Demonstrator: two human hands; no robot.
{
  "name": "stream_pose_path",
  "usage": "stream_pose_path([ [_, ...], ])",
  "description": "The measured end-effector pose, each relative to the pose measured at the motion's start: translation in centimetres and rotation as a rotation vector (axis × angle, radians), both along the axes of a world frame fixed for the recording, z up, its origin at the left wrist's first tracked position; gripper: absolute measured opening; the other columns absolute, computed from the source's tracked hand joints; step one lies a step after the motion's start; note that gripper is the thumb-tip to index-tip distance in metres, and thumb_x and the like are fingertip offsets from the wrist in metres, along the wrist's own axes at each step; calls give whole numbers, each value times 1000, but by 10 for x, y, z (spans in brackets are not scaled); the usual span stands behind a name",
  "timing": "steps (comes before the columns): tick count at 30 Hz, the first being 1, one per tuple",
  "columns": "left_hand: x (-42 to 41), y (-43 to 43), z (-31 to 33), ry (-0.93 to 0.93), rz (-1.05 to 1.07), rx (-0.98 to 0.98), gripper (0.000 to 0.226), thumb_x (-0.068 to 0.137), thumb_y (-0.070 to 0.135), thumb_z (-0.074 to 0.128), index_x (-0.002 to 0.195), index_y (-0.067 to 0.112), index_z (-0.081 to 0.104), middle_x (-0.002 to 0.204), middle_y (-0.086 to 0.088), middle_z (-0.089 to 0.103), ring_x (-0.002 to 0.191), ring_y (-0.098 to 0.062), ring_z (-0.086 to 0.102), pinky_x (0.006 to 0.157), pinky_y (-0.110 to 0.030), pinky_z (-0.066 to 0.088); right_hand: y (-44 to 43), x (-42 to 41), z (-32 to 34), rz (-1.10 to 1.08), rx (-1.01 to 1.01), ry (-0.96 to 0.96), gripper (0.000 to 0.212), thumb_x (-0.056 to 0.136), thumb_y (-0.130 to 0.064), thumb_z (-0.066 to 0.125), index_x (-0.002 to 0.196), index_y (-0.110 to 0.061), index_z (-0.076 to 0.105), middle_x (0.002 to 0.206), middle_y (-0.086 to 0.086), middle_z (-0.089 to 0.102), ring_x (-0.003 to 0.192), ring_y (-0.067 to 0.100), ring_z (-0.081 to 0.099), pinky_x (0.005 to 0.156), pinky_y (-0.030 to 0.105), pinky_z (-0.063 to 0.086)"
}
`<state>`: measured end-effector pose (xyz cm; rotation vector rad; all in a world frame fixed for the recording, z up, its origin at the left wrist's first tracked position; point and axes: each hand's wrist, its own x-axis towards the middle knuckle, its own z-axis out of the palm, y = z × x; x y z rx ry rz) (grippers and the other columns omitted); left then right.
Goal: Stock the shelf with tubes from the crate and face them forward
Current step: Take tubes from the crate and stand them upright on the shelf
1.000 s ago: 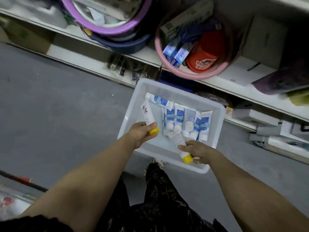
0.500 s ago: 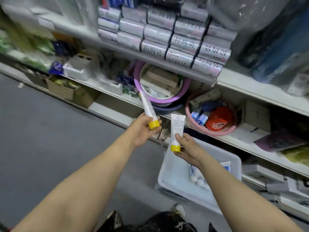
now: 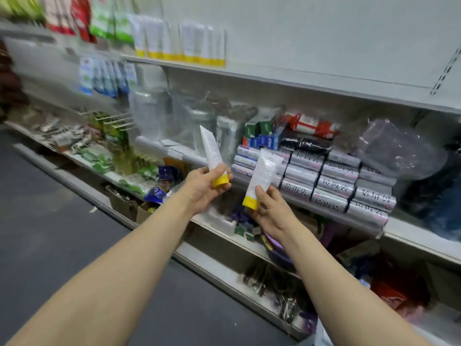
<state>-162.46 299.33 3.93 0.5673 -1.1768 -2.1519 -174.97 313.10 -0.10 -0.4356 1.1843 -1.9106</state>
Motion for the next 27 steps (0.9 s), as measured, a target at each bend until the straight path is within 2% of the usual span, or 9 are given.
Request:
stream_pose_path([
  [3, 5, -42, 35, 46, 58, -45, 30, 90, 9, 65, 115, -6, 55, 99, -17, 66, 91, -24, 68, 62, -31, 59, -45, 1, 35, 10, -71, 49, 29, 93, -12, 62, 120, -17, 54, 105, 8, 66, 80, 21, 65, 61, 33, 56],
  [5, 3, -72, 54, 76, 114, -63, 37, 89, 7, 66, 120, -5, 50, 96, -17, 66, 86, -25, 69, 60, -35, 60, -76, 0, 55, 18, -97, 91, 33, 92, -10, 62, 123, -16, 53, 106, 8, 68, 84, 23, 66, 66, 35, 56],
  [9, -9, -132, 91, 67, 168, -136, 20, 91, 8, 64, 108, 10, 54, 102, -13, 64, 85, -24, 64, 76, -43, 59, -137, -11, 94, 24, -146, 169, 40, 90, -10, 67, 127, -12, 54, 114, 9, 70, 91, 23, 69, 70, 36, 59],
  [12, -23, -181, 119, -19, 220, -288, 22, 90, 14, 68, 109, 15, 58, 103, -7, 67, 81, -20, 65, 74, -35, 53, -188, -24, 127, 11, -188, 230, 46, 88, -11, 69, 130, -5, 52, 119, 14, 69, 100, 27, 69, 79, 38, 60],
  [14, -32, -216, 141, -64, 288, -378, 18, 88, 14, 69, 104, 15, 61, 101, -7, 67, 78, -19, 62, 73, -33, 47, -223, -32, 153, 8, -212, 270, 52, 87, -12, 72, 133, -2, 51, 120, 16, 68, 102, 28, 69, 77, 37, 59],
  [17, -44, -266, 171, -139, 383, -520, 29, 85, 11, 73, 112, 9, 61, 102, -7, 67, 82, -19, 63, 68, -26, 47, -269, -44, 191, 9, -233, 387, 45, 88, -7, 70, 129, 0, 52, 118, 18, 68, 98, 27, 70, 71, 33, 58],
  [21, -56, -329, 193, -151, 483, -609, 38, 79, 13, 79, 111, 9, 59, 106, -7, 68, 89, -17, 65, 68, -26, 52, -325, -56, 225, -27, -220, 482, 49, 85, -6, 73, 127, -3, 49, 116, 20, 68, 104, 36, 68, 91, 54, 54],
  [24, -68, -374, 201, -199, 531, -680, 33, 75, 18, 82, 98, 17, 58, 103, -5, 69, 90, -17, 66, 79, -34, 56, -368, -62, 243, -117, -158, 527, 50, 83, -4, 75, 126, -5, 49, 110, 19, 69, 96, 33, 71, 81, 45, 59],
  [27, -79, -417, 213, -259, 551, -761, 36, 75, 23, 81, 102, 16, 59, 102, -1, 68, 94, -19, 65, 90, -37, 53, -408, -70, 256, -262, -57, 688, 46, 80, -7, 79, 120, -7, 54, 100, 11, 71, 84, 23, 72, 67, 34, 57],
])
